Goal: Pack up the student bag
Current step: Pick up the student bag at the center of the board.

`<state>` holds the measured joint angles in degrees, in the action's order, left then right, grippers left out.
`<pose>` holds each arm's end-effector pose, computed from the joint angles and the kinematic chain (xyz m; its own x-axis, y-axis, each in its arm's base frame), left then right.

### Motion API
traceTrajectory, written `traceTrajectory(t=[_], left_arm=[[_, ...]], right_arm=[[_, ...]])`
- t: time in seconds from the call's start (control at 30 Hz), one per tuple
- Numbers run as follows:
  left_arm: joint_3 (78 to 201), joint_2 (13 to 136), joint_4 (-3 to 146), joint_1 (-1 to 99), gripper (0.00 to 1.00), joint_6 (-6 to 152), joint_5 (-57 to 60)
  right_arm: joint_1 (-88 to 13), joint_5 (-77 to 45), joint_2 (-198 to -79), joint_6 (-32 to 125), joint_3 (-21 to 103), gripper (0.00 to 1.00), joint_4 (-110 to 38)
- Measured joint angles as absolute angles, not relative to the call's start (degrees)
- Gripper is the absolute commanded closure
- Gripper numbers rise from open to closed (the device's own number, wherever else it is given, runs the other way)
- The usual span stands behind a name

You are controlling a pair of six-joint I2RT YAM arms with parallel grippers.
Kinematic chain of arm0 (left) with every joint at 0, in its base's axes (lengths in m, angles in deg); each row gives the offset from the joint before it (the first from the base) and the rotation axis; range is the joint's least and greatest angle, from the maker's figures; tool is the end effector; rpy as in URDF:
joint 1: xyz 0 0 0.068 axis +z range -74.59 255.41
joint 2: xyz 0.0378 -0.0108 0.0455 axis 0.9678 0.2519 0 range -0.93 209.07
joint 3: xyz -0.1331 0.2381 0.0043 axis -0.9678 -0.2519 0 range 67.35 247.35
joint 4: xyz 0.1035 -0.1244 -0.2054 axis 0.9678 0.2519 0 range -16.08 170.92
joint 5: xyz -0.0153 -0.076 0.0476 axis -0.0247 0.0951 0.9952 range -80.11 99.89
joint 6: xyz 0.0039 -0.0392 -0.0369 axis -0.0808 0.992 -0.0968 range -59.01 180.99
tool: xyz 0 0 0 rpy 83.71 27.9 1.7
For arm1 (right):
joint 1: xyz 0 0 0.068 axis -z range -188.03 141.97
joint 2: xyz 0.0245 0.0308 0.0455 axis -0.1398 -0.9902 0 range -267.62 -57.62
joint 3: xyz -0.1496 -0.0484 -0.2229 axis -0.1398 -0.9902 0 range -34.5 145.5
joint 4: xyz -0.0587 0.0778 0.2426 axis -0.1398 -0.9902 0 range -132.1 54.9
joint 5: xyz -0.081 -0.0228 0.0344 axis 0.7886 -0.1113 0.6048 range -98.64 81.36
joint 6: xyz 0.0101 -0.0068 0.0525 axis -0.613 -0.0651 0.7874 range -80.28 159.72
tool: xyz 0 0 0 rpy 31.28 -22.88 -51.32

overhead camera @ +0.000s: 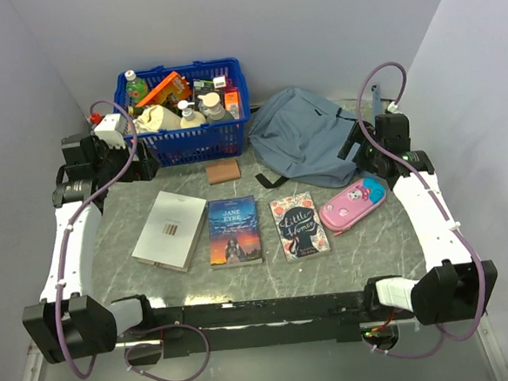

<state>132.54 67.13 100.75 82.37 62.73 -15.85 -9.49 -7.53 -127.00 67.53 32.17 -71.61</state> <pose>0.2612 0.0162 0.3535 -0.4996 -0.0887 -0.8617 0.2502 0.9376 -0.2415 0.2594 0.0059 0.3396 -0.5640 0.4524 -0.6908 0.2858 0.8918 0.3507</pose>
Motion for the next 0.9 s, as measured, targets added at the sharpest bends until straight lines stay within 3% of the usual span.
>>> traceTrajectory(t=[0.63,0.9], left_arm=[[128.83,64.92,99.85,82.46,0.04,60.06,-17.73],[127.38,64.92,99.22,82.46,0.04,59.47,-17.77]], right_arm=[[-9.57,0.64,-146.28,75.55,37.57,0.07,-76.29],[-9.79,3.48,-154.80,77.41,45.29,0.18,-76.81]])
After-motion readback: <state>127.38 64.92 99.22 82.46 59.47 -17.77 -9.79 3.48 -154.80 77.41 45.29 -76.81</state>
